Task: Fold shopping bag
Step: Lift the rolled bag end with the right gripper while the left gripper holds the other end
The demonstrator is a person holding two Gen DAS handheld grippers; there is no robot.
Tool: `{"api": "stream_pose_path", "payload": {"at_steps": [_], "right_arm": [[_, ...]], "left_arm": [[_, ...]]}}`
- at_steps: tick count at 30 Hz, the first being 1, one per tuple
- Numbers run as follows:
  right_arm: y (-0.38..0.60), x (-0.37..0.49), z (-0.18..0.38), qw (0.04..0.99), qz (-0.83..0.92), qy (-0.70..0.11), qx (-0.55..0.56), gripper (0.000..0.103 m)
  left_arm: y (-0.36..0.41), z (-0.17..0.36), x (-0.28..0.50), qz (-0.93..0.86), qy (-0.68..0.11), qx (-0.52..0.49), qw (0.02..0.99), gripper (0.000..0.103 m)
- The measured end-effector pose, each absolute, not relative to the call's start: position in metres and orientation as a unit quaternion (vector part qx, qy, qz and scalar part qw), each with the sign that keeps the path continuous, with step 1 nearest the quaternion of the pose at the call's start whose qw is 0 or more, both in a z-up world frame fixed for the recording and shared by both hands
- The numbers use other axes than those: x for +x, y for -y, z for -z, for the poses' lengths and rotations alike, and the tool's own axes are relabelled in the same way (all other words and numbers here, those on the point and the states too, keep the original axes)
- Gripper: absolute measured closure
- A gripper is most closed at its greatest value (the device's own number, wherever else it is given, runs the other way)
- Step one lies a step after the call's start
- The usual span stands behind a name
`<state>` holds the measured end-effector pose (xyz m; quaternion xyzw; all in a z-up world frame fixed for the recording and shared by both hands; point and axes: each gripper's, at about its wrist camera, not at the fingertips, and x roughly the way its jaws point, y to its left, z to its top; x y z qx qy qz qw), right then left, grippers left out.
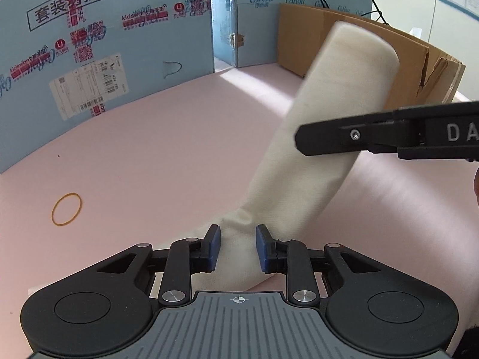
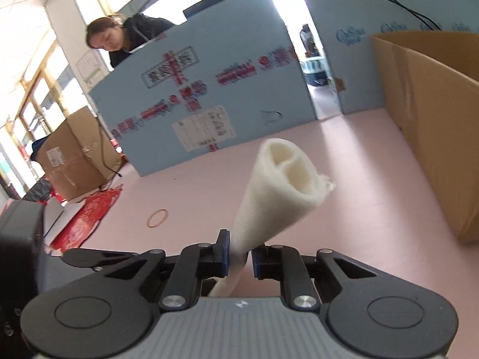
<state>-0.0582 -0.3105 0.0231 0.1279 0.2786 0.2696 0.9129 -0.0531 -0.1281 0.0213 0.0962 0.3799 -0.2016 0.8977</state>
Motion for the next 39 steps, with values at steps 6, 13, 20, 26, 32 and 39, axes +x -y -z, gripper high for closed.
{"api": "stream_pose_path", "payload": {"at_steps": [6,13,20,26,32,39], "right_arm": [[0.260,-0.050,-0.032,0.902,-0.330,-0.273,0.050,0.089],[0.233,-0.047,-0.032,0.910,-0.314,-0.270,0.007,0.092],[0.184,-0.063,-0.013,0.897,-0.358,-0.239,-0.104,0.092],[0.152,-0.076,0.007,0.876,-0.387,-0.223,-0.180,0.091],[0.138,-0.090,0.021,0.862,-0.392,-0.202,-0.250,0.086],[0.131,-0.105,0.027,0.855,-0.383,-0.185,-0.295,0.084]], "left_arm": [[0.114,-0.024,-0.055,0.220,-0.369,0.088,0.899,0.076],[0.025,-0.046,-0.083,0.107,-0.387,0.077,0.913,0.072],[-0.002,-0.025,-0.083,0.093,-0.385,0.041,0.917,0.072],[-0.018,-0.024,-0.085,0.112,-0.377,0.012,0.919,0.071],[-0.039,-0.042,-0.086,0.088,-0.399,-0.029,0.912,0.066],[-0.029,-0.082,-0.099,0.089,-0.353,-0.009,0.931,0.065]]}}
